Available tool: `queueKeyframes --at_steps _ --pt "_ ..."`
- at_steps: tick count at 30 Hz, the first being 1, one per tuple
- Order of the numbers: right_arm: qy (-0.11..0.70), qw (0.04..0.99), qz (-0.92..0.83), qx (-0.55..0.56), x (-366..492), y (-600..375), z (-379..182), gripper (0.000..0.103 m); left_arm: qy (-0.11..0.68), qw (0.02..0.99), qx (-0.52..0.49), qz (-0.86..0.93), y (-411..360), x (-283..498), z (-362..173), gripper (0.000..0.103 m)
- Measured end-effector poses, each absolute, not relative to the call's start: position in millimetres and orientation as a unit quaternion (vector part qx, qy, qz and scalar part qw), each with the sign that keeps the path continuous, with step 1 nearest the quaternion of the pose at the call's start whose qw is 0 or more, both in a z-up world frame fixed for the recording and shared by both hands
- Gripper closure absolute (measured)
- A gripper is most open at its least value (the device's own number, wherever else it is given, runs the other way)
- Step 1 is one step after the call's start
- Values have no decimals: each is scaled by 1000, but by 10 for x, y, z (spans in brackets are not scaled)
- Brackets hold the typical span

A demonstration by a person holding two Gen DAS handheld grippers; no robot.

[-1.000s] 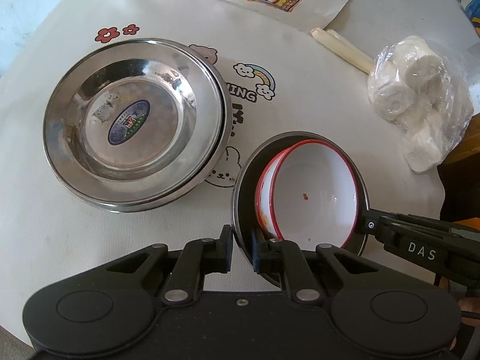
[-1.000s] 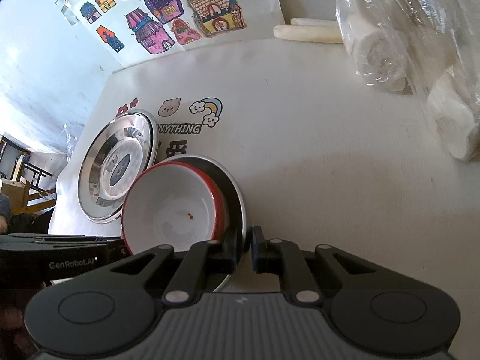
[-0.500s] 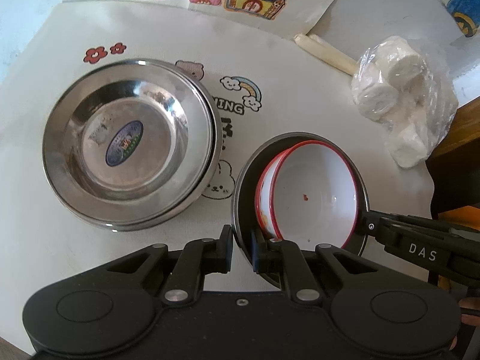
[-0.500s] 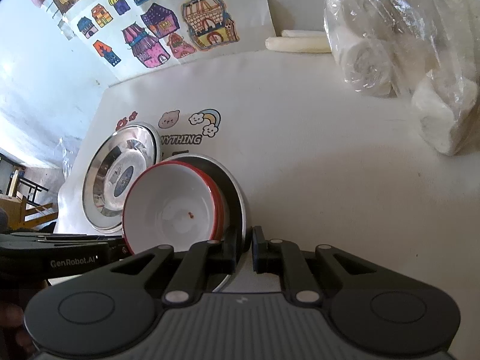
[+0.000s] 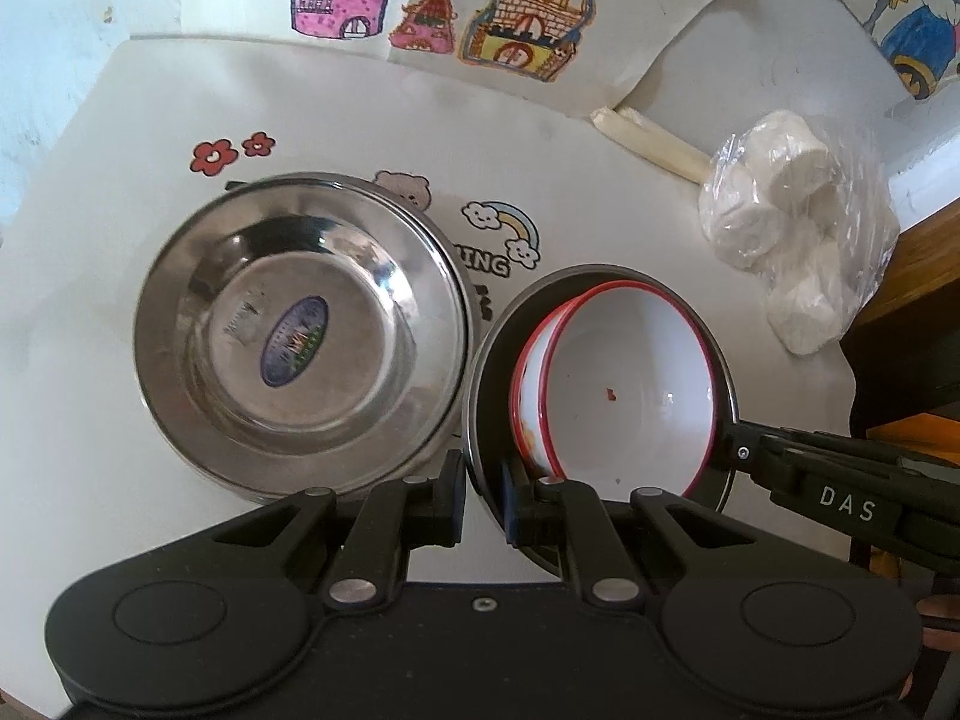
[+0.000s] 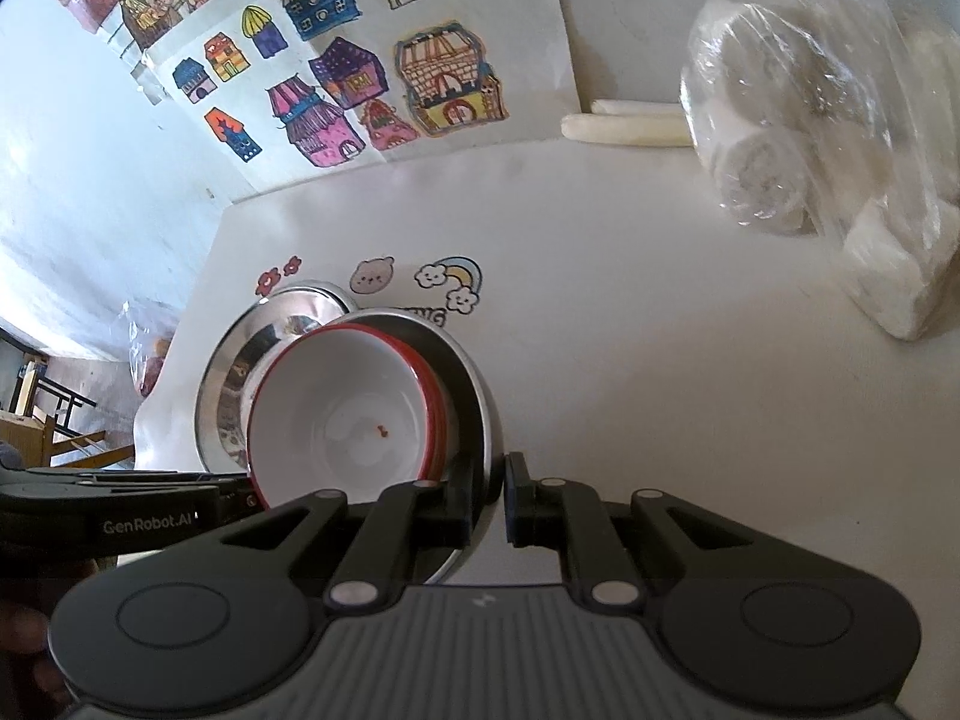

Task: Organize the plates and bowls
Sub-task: 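Carry the steel bowl with nested white bowls over the steel plate stack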

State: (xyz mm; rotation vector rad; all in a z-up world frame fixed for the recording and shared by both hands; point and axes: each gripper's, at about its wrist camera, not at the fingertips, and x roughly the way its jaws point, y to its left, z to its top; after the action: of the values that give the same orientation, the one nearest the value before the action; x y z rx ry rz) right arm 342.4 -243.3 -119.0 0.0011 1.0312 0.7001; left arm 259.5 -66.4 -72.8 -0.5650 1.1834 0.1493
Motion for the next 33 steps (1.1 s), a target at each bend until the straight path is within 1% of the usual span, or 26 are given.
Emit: queueKeyframes --at_steps 23,33 --pt "478 807 348 -26 3313 -1769 -1027 92 543 786 -283 82 -25 2398 -621 91" --pt "480 797 365 -39 3256 -1428 -1051 91 541 782 -292 102 284 2276 -631 92"
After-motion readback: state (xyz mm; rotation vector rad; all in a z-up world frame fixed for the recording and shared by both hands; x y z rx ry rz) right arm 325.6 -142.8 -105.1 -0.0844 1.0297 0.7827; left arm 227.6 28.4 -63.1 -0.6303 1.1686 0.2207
